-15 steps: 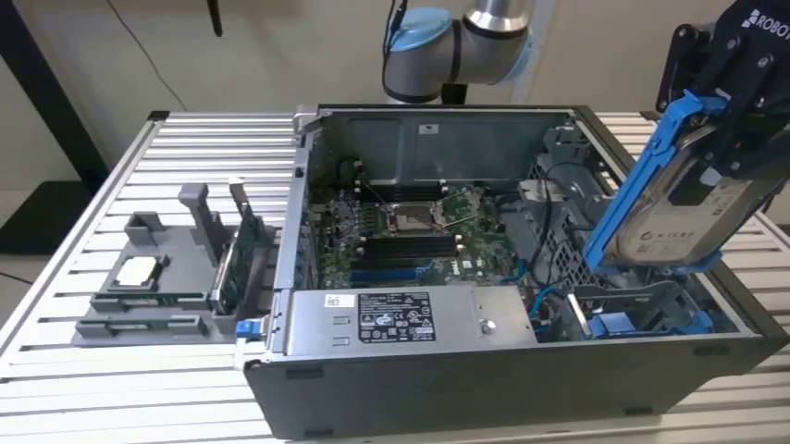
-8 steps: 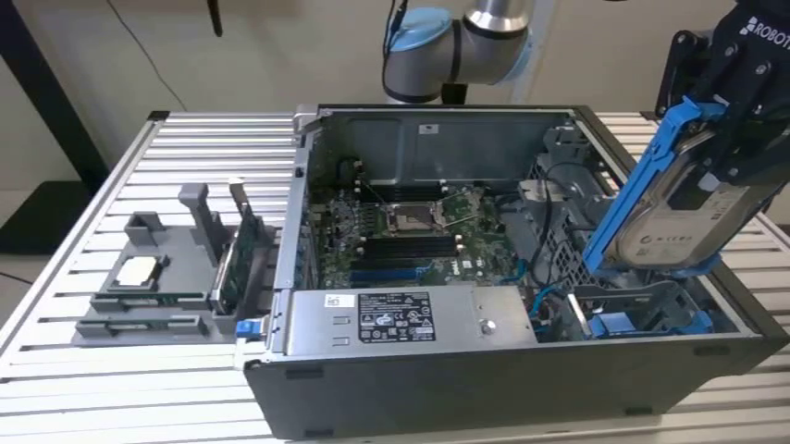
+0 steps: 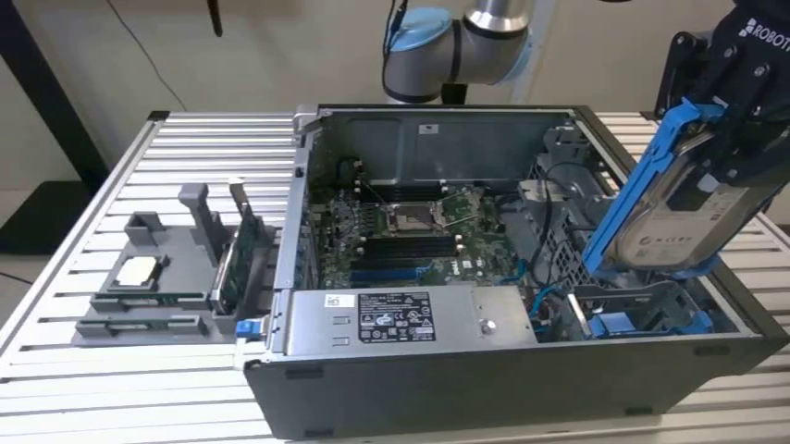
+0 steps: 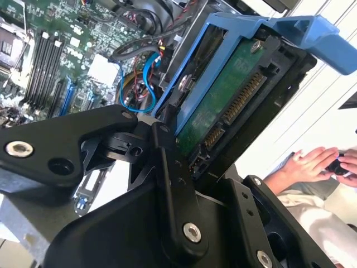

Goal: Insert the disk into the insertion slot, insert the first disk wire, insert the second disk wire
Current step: 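Insert the disk into the insertion slot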

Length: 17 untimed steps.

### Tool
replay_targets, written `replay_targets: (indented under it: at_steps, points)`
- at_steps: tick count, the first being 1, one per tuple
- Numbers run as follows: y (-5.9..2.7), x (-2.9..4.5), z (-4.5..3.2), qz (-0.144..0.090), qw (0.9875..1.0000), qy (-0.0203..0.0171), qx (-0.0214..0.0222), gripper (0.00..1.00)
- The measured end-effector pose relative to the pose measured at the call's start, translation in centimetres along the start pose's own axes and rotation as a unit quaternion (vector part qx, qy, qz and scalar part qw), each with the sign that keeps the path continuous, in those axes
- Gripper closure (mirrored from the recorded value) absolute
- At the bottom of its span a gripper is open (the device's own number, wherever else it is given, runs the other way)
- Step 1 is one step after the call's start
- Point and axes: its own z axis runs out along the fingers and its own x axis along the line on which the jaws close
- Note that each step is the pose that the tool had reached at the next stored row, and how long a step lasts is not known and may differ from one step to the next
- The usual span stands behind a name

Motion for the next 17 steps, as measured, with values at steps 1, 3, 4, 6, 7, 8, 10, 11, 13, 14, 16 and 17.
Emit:
replay_targets:
  at_steps: [1, 3, 4, 6, 7, 8, 10, 11, 13, 14, 16, 17]
  points:
    - [0.0, 0.0, 0.05, 0.0, 1.0, 0.0, 0.0, 0.67]
    - [-0.01, 0.0, 0.15, 0.0, 1.0, -0.0001, 0.0, 0.67]
    - [-0.01, 0.0, 0.2, 0.0, 1.0, 0.0, 0.0, 0.67]
    - [-0.01, 0.0, 0.29, 0.0, 1.0, 0.0, 0.0, 0.67]
    - [-0.02, 0.0, 0.34, 0.0, 1.0, -0.0001, 0.0, 0.67]
    - [-0.02, 0.01, 0.39, 0.0, 1.0, -0.0001, 0.0, 0.67]
    - [-0.03, 0.01, 0.48, 0.0, 1.0, 0.0, 0.0, 0.67]
    - [-0.03, 0.01, 0.53, 0.0, 1.0, 0.0, 0.0, 0.67]
    - [-0.03, 0.01, 0.62, 0.0, 1.0, 0.0, 0.0, 0.67]
    - [-0.04, 0.01, 0.66, 0.0, 1.0, 0.0, 0.0, 0.67]
    - [-0.04, 0.01, 0.74, 0.0, 1.0, 0.0, 0.0, 0.67]
    - [-0.04, 0.01, 0.77, 0.0, 1.0, 0.0, 0.0, 0.67]
